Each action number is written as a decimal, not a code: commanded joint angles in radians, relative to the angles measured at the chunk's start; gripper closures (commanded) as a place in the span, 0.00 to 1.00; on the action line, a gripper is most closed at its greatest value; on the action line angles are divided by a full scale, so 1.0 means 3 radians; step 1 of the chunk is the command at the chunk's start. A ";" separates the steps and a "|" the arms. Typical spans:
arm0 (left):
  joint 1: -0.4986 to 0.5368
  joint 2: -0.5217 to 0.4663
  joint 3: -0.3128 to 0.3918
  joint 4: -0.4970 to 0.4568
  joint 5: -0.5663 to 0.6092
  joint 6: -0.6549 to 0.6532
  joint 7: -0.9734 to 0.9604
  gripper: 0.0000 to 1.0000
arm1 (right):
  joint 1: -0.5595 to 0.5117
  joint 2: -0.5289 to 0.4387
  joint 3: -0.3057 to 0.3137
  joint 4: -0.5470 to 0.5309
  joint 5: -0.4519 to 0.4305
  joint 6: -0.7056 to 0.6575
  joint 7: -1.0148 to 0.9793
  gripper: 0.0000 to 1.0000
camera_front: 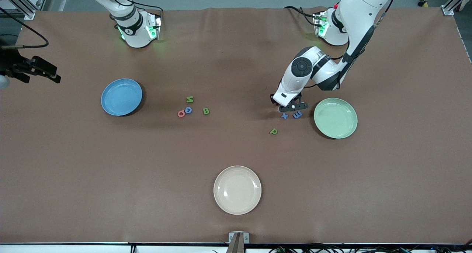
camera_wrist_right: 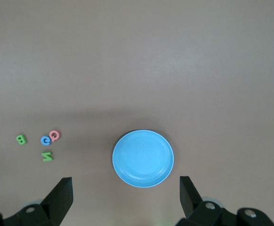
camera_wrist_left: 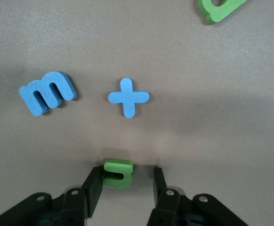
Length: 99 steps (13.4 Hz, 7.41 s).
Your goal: Sort uppercase to blue plate, lowercase to green plate
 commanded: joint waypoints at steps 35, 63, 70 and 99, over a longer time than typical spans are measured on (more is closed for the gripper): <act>0.2088 -0.0766 -0.0634 -0.0722 0.0086 -0.0254 0.2004 0.17 | 0.2336 0.1750 0.0040 -0.1305 0.0030 0.3289 0.5873 0.02; 0.1613 0.0482 -0.0977 0.0265 0.1016 -0.0331 -0.1928 0.17 | 0.1677 0.0326 0.0004 -0.2167 -0.0016 0.1838 0.3753 1.00; 0.1434 0.0507 -0.0803 0.0280 0.1062 -0.0315 -0.1999 0.38 | 0.0946 0.0089 0.0009 -0.2695 -0.0727 0.1954 0.3173 0.99; 0.3888 0.0538 -0.2061 -0.0159 0.2074 -0.1026 0.0501 0.75 | 0.1005 0.0063 0.0050 -0.2706 0.0321 0.2225 0.2692 0.00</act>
